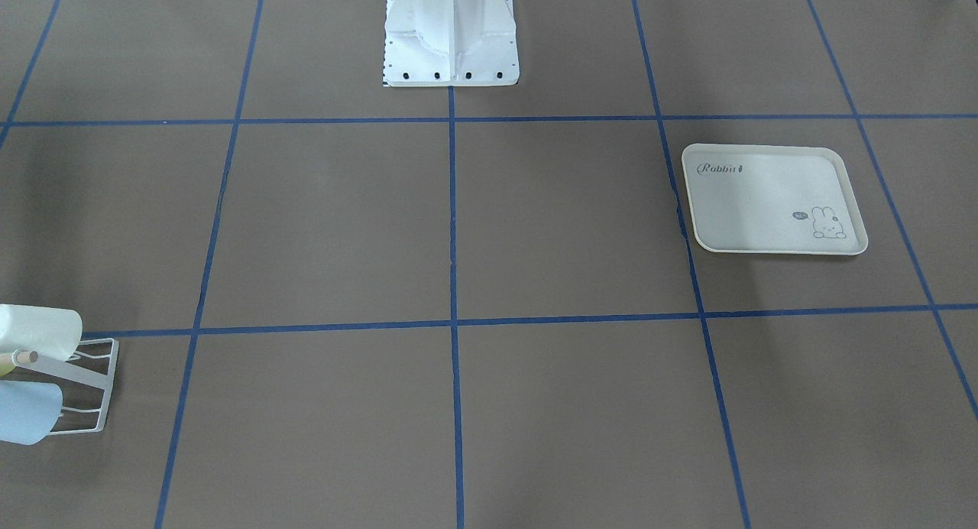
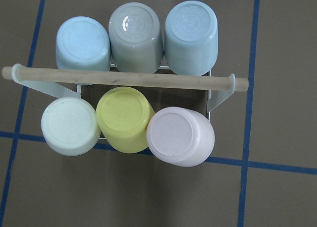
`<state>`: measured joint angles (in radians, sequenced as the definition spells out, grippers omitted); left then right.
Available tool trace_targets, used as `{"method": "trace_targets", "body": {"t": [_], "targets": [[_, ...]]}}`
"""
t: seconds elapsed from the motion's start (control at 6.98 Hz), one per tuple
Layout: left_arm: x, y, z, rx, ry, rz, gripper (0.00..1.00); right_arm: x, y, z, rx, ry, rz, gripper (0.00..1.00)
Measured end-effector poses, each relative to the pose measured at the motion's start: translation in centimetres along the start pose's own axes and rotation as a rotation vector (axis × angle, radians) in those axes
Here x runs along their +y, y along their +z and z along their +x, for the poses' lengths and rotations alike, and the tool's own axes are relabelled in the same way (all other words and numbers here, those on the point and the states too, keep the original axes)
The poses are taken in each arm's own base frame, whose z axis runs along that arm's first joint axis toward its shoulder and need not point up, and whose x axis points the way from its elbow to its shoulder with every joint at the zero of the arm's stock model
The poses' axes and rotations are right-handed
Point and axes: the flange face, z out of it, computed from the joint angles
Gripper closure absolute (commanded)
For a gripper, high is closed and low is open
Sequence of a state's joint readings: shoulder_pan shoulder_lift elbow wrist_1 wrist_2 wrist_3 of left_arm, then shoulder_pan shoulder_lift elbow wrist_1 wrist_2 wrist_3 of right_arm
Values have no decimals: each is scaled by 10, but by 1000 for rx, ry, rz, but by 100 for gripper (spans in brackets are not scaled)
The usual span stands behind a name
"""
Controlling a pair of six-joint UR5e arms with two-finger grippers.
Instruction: Transfer IKEA cup to right arm and place on rack
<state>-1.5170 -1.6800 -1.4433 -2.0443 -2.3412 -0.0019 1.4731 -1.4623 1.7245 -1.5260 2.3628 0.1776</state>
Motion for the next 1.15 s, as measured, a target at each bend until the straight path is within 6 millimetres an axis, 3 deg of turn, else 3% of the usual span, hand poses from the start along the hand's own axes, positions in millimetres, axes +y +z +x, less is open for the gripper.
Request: {"method": "trace_targets", "body": {"t": [0.57,1.0,1.15], "targets": [[-1,-16,11,12,7,26,0,-8,7,-4,2,-3,-12,0],[18,-4,0,28,-25,-5,0,-1,21,-1,-12,-18,-109,0],[18,-10,3,51,-27,1,0,-2,20,2,-6,-36,-156,0]]}}
